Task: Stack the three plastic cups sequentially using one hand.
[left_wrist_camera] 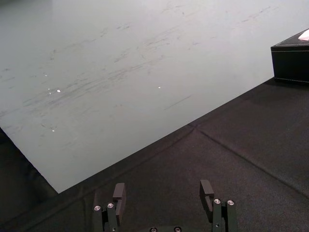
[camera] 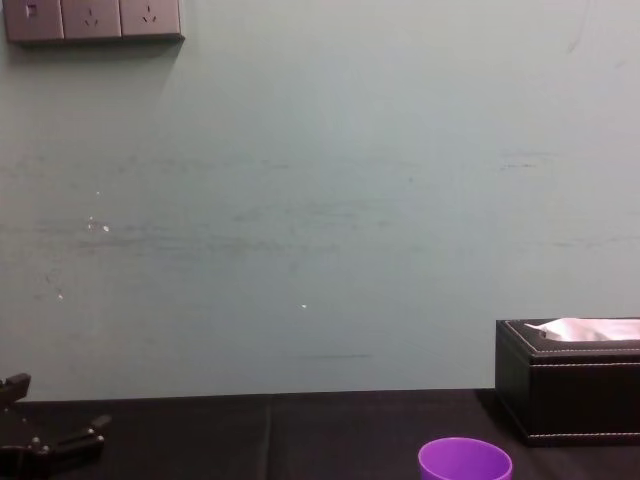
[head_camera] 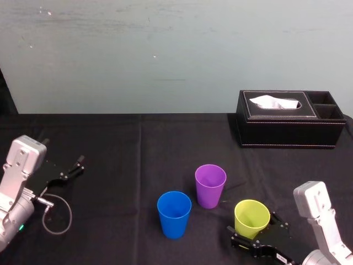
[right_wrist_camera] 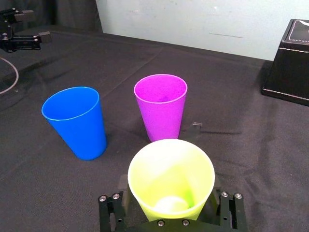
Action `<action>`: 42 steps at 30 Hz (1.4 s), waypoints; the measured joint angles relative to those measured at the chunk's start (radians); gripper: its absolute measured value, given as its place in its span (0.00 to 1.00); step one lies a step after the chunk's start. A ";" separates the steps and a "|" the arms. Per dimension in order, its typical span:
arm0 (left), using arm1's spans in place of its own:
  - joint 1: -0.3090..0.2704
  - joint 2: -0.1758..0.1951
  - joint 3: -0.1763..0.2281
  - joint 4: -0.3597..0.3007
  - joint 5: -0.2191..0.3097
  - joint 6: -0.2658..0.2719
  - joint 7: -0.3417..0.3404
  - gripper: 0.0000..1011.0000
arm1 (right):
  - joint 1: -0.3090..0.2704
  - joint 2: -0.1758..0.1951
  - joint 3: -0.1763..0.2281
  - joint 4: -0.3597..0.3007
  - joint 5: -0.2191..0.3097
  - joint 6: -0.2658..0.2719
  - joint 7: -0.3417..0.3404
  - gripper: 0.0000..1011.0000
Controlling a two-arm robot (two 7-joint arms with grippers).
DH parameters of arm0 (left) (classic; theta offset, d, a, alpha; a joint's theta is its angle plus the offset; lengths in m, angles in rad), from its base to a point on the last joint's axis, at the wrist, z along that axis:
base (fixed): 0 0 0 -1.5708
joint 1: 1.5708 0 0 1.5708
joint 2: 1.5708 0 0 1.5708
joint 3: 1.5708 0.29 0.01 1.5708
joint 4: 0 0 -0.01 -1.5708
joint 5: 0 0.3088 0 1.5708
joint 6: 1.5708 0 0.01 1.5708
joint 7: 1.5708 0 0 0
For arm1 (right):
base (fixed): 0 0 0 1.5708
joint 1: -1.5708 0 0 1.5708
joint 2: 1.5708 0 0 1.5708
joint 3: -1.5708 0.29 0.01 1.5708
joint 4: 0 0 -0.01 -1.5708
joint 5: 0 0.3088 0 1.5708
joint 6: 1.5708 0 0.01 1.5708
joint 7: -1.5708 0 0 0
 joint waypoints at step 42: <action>0.000 0.000 0.000 0.000 0.000 0.000 0.000 0.99 | 0.153 0.001 0.043 -0.086 0.047 0.121 0.025 0.72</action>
